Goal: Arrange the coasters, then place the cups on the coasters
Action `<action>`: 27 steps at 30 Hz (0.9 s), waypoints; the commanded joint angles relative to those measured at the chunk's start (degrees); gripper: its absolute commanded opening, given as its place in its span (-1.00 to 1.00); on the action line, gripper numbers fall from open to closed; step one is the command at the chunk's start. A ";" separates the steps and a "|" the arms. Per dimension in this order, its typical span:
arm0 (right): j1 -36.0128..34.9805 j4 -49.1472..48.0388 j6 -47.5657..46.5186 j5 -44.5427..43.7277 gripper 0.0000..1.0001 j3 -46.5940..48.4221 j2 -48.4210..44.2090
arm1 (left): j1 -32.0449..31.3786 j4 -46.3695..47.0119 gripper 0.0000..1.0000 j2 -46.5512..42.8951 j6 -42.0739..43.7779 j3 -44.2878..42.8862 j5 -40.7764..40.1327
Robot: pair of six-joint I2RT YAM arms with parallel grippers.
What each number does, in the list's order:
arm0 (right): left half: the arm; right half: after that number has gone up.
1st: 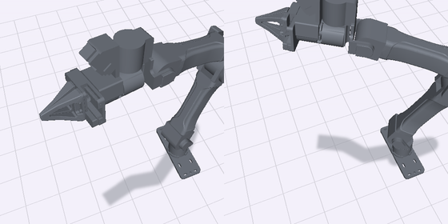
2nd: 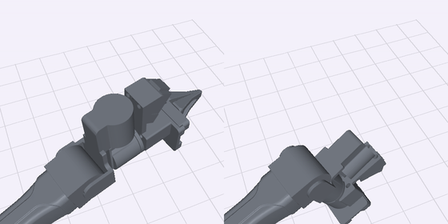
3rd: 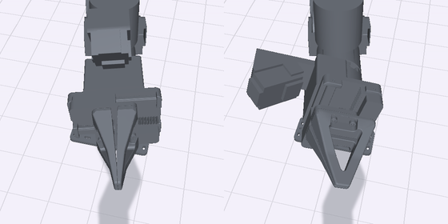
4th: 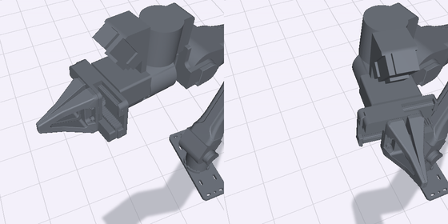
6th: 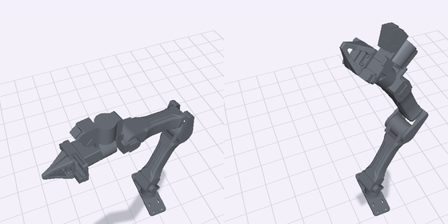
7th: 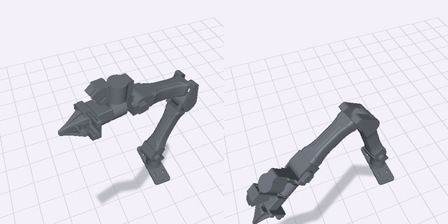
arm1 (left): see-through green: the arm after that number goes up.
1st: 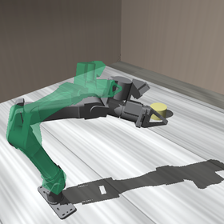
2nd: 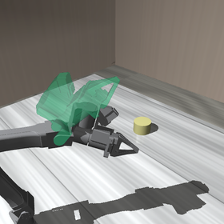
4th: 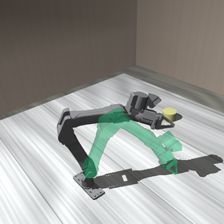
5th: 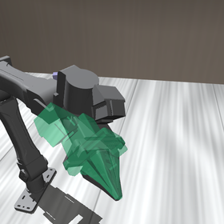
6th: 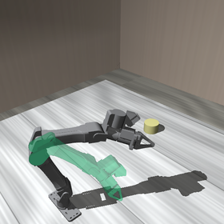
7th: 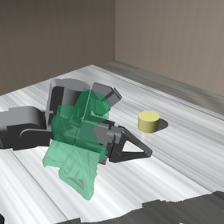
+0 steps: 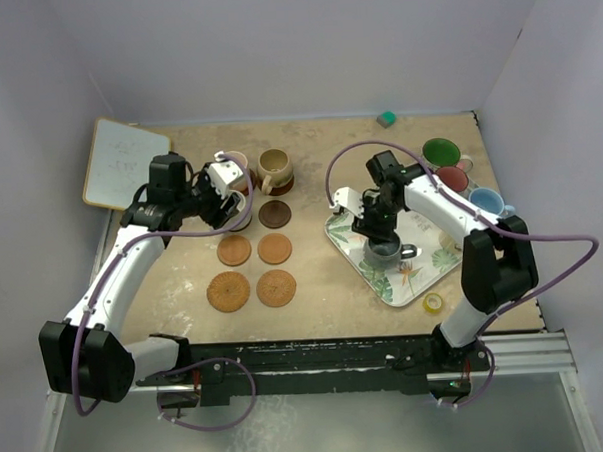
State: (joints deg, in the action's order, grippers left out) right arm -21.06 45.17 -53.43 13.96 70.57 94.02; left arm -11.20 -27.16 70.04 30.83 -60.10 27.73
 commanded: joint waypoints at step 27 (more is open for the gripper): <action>-0.73 -9.43 36.63 -23.27 -1.00 -1.48 -7.01 | -2.15 1.51 0.23 3.78 0.57 -3.48 -0.33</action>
State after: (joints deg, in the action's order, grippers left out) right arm -21.74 40.25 -25.67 -0.67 67.24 87.66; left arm -11.79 -27.29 72.64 31.07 -59.48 26.85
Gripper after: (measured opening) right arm 0.037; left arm 0.612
